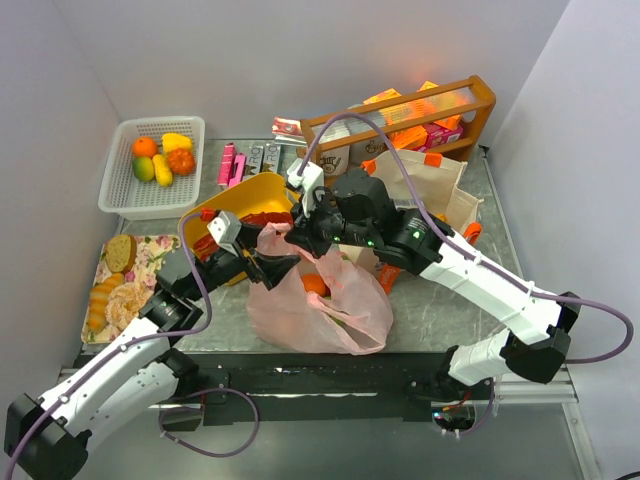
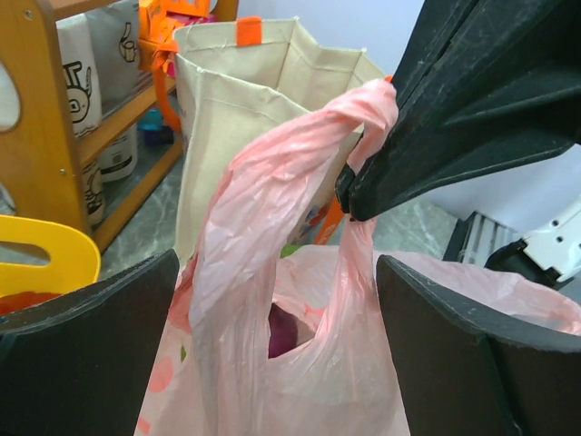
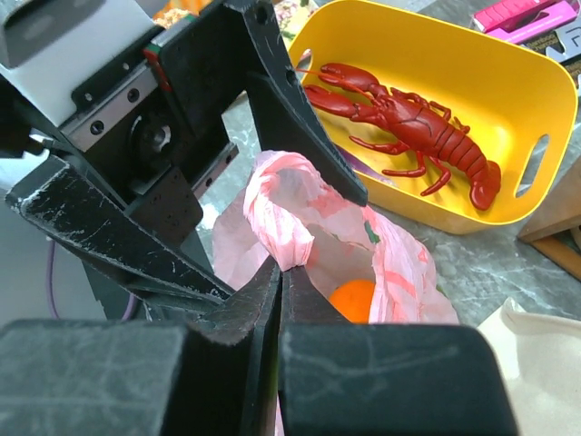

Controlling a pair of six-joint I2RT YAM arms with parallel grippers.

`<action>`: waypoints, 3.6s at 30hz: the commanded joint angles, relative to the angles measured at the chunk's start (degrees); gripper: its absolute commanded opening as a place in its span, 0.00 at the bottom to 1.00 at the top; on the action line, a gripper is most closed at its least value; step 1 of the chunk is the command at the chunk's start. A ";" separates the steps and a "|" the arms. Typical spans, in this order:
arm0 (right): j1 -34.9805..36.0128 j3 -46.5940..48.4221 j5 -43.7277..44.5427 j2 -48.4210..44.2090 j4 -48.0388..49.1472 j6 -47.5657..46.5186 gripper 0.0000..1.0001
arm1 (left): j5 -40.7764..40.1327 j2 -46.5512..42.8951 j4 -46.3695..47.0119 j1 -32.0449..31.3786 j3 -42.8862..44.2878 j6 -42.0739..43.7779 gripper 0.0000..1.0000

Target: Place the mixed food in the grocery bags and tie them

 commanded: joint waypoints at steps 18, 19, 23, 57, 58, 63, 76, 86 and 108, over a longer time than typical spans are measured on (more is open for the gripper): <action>0.03 2.12 6.68 1.88 4.71 9.29 0.00 | -2.70 11.51 7.46 -6.80 0.53 -3.12 0.86; -0.06 2.03 7.12 1.79 4.62 9.55 0.00 | -2.53 11.16 7.63 -6.80 0.26 -2.95 0.76; -0.85 0.98 7.74 0.92 4.71 9.99 0.00 | -3.84 7.92 8.16 -6.80 -1.84 -2.60 0.55; 3.80 -17.57 -5.44 -8.85 -4.96 -4.33 0.79 | -10.00 2.46 7.37 -6.71 -7.82 -6.20 0.01; 3.89 -17.31 -5.18 -8.32 -4.96 -4.25 0.70 | -9.91 2.02 7.37 -6.63 -8.09 -6.28 0.01; 3.89 -13.27 -2.29 -8.92 -3.57 -0.92 0.00 | -9.47 1.40 5.71 -6.63 -8.97 -5.85 0.01; 3.72 -12.64 -4.30 -13.59 6.80 -5.30 0.00 | 6.60 15.89 -0.71 -6.80 3.32 -0.66 0.01; -0.93 -16.95 -2.36 -11.48 11.21 -3.20 0.00 | 13.91 18.19 -0.27 -7.42 5.18 1.01 0.01; -3.93 -18.54 -6.94 -4.71 20.09 2.34 0.00 | 11.89 11.61 3.95 -7.51 -0.61 -0.75 0.77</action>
